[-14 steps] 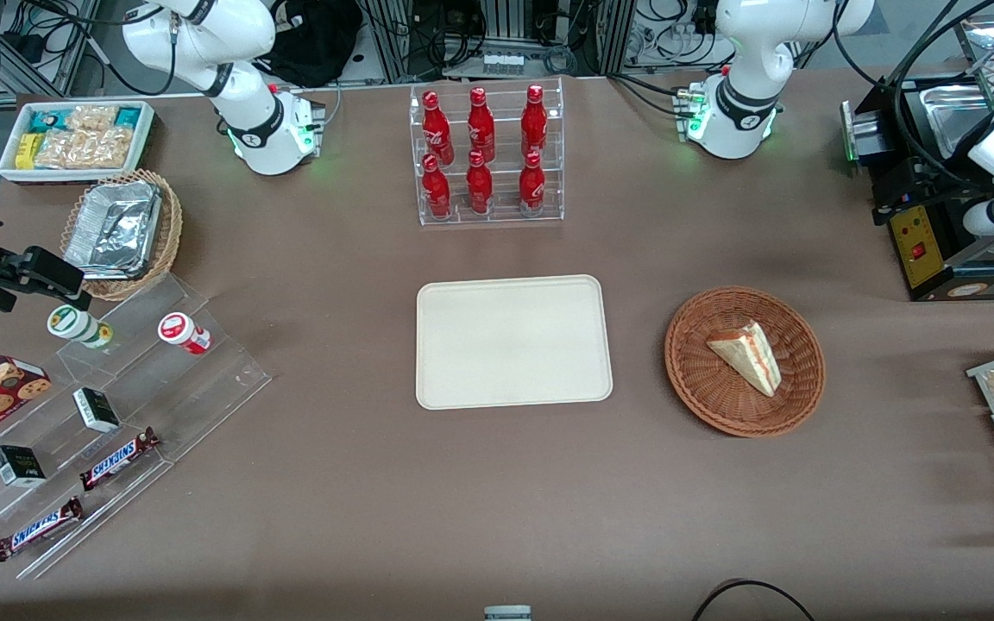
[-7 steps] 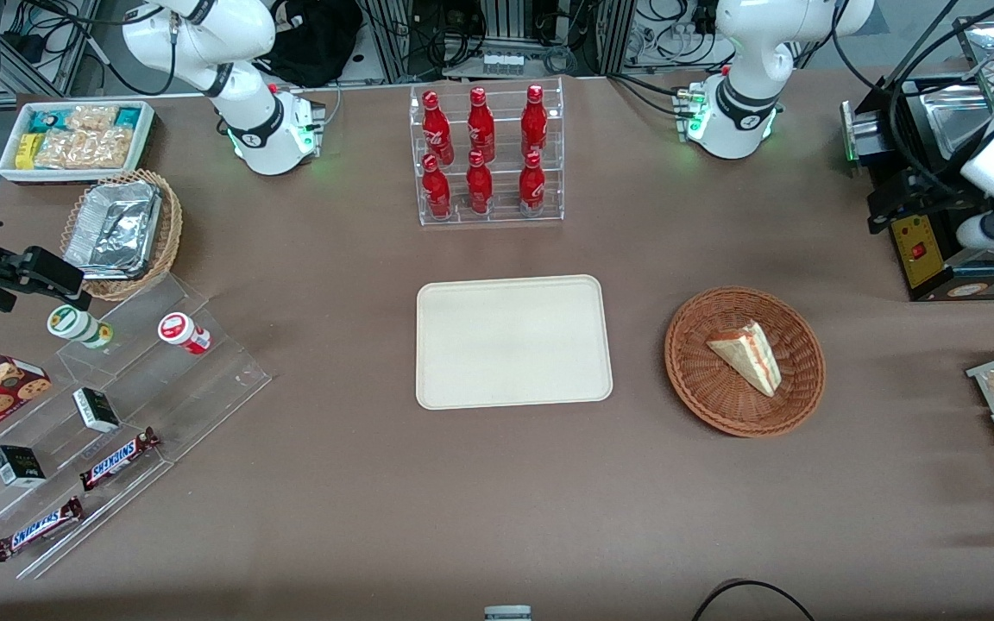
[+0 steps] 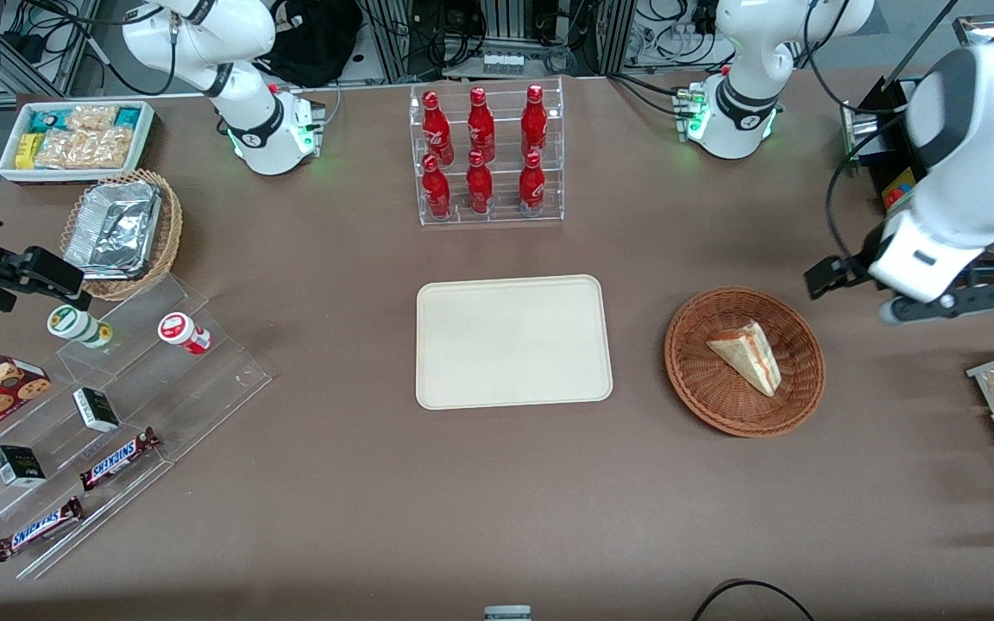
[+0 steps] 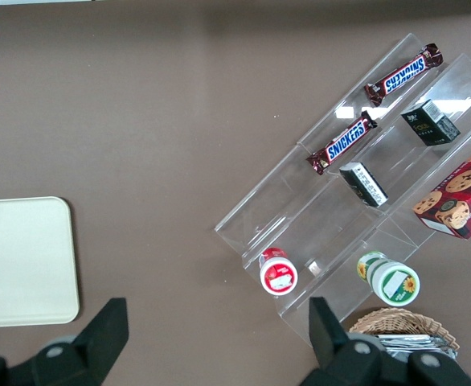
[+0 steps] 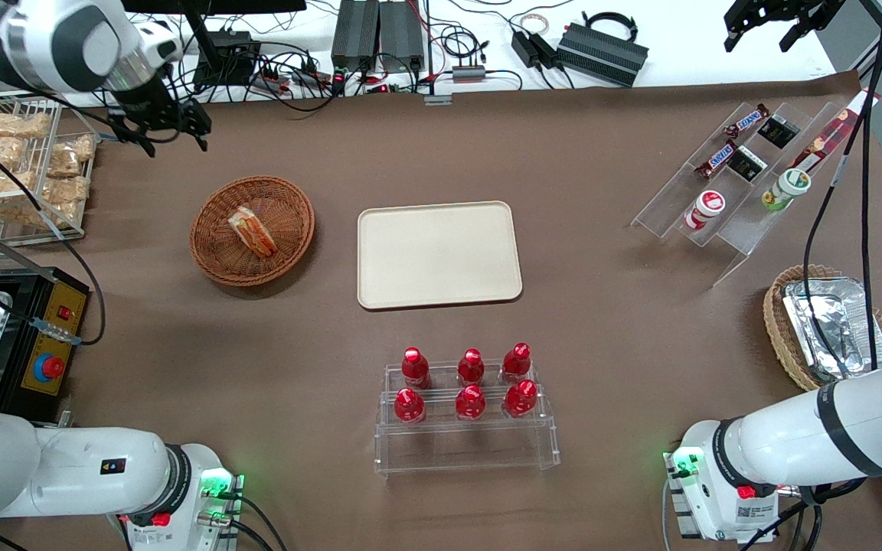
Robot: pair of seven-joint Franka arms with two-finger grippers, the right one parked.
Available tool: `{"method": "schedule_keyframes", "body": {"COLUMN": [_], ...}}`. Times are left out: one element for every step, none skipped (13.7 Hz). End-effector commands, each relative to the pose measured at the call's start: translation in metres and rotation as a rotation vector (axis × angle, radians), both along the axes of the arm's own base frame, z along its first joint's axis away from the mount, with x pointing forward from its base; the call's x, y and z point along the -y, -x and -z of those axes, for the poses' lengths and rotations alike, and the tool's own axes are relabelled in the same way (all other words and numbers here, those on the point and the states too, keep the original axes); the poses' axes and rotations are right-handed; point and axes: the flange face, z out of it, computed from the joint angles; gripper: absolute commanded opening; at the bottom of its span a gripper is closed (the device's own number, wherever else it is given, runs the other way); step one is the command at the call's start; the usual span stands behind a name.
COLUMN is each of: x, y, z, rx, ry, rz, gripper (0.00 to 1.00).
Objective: Place sandwich from basket to tray
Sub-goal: 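Lower the open left gripper over the wrapped sandwich in the basket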
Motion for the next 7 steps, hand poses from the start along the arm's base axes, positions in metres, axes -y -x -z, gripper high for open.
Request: {"method": "schedule_keyframes", "body": {"x": [0.007,0.013,0.016,0.017,0.017,0.017,0.016], "y": [0.003,0.003,0.004,0.006,0.006,0.003,0.001], "z": [0.035,0.049,0.062,0.083,0.099,0.121,0.138], "rx": [0.010,0.029,0.064,0.089,0.106,0.101,0.088], "ry": [-0.009,-0.006,0.004,0.014,0.023,0.027,0.027], "rz": [-0.162,-0.216,-0.286,-0.358,-0.412,-0.453,-0.461], "gripper": [1.00,1.00,1.00,1.00,1.00,1.00,1.00]}}
